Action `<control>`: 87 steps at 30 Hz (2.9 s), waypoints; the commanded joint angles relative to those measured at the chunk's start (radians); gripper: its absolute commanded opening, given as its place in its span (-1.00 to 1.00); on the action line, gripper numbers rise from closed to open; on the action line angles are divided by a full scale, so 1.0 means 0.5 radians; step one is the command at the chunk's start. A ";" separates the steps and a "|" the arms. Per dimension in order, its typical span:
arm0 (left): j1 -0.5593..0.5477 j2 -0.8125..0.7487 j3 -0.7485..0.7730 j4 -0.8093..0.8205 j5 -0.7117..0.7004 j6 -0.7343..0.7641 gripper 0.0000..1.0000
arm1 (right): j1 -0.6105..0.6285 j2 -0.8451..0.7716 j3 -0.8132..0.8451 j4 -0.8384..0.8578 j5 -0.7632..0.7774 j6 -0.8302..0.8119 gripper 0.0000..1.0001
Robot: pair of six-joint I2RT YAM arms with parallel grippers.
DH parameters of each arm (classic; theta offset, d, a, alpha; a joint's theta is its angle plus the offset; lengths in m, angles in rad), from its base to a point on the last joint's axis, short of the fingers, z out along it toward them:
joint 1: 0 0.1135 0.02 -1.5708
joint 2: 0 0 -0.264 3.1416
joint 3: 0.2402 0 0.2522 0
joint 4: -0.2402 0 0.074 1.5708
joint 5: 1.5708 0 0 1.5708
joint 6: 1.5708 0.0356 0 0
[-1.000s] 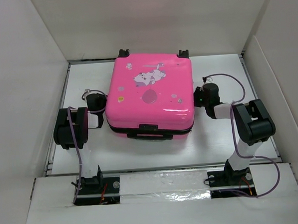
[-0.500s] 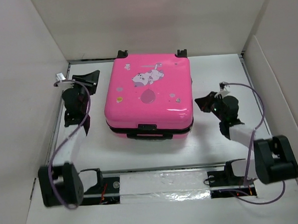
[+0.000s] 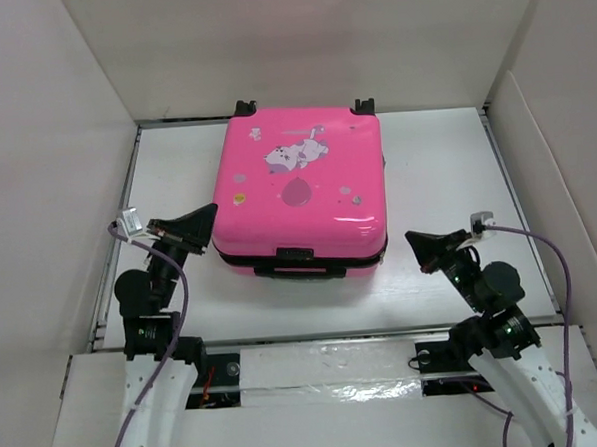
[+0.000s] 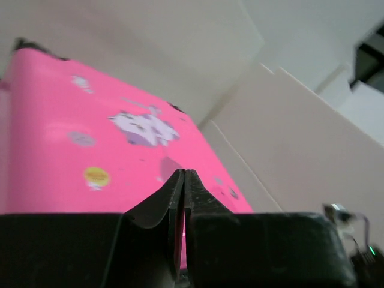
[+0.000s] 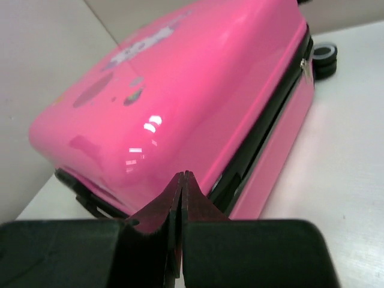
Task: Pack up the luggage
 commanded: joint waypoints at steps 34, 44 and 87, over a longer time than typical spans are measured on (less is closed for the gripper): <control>-2.685 1.347 0.887 -0.122 -2.409 0.899 -0.98 | 0.958 0.973 0.387 -0.428 0.889 -0.173 -0.20; -2.685 1.257 0.174 -0.494 -2.354 -0.265 -0.16 | 0.976 0.951 0.276 -0.183 0.911 -0.216 -0.26; -2.053 1.956 0.281 0.709 -1.658 0.293 -0.14 | 1.353 1.209 0.411 -0.091 0.699 -0.121 -1.00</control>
